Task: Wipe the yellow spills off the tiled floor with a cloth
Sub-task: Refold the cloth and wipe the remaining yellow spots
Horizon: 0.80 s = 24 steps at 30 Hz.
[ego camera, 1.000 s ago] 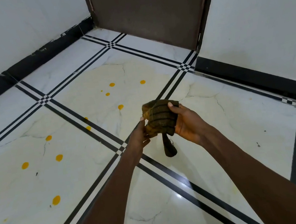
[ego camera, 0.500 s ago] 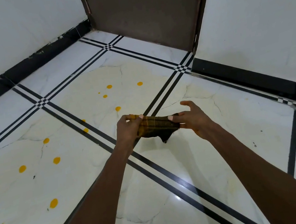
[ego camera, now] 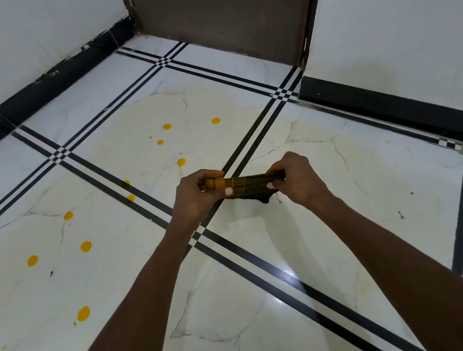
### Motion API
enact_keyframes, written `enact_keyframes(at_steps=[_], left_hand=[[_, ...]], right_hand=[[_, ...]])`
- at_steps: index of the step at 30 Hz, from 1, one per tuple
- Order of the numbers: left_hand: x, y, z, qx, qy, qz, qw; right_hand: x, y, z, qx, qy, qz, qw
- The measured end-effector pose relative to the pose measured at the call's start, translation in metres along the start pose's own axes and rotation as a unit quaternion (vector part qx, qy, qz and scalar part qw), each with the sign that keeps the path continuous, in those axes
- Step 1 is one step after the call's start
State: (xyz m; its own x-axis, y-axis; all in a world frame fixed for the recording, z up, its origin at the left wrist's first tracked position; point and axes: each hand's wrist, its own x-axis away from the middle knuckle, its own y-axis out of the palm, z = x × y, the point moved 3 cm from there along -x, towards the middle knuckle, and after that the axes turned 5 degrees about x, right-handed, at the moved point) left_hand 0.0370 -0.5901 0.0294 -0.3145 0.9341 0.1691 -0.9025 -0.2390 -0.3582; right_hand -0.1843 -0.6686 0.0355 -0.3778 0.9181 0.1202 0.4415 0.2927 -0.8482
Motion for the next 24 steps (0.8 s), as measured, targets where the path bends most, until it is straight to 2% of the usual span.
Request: enact_keyframes(at_steps=[4, 8, 11, 14, 17, 22, 24], left_hand=[[0.000, 0.003, 0.006, -0.125, 0.037, 0.023, 0.991], [-0.001, 0.003, 0.012, -0.161, 0.049, 0.055, 0.984], [-0.005, -0.008, 0.015, -0.066, 0.039, 0.066, 0.995], [0.001, -0.026, 0.029, 0.065, 0.007, 0.017, 0.998], [0.021, -0.038, 0.056, 0.040, 0.004, -0.013, 0.999], [0.048, -0.079, 0.151, 0.060, -0.026, 0.019, 0.998], [0.066, -0.098, 0.185, 0.086, -0.054, 0.043, 0.994]], right_hand=[[-0.005, 0.000, -0.002, 0.019, -0.004, -0.006, 1.000], [-0.010, -0.001, 0.003, 0.004, -0.016, -0.005, 1.000], [-0.018, -0.006, 0.006, -0.054, -0.015, 0.000, 0.998], [-0.012, -0.025, 0.001, -0.227, 0.035, -0.046, 0.972], [0.004, -0.043, -0.019, -0.329, 0.034, -0.078, 0.941], [0.022, -0.121, -0.094, -0.343, 0.014, -0.081, 0.936], [0.036, -0.152, -0.126, -0.361, 0.021, -0.108, 0.926]])
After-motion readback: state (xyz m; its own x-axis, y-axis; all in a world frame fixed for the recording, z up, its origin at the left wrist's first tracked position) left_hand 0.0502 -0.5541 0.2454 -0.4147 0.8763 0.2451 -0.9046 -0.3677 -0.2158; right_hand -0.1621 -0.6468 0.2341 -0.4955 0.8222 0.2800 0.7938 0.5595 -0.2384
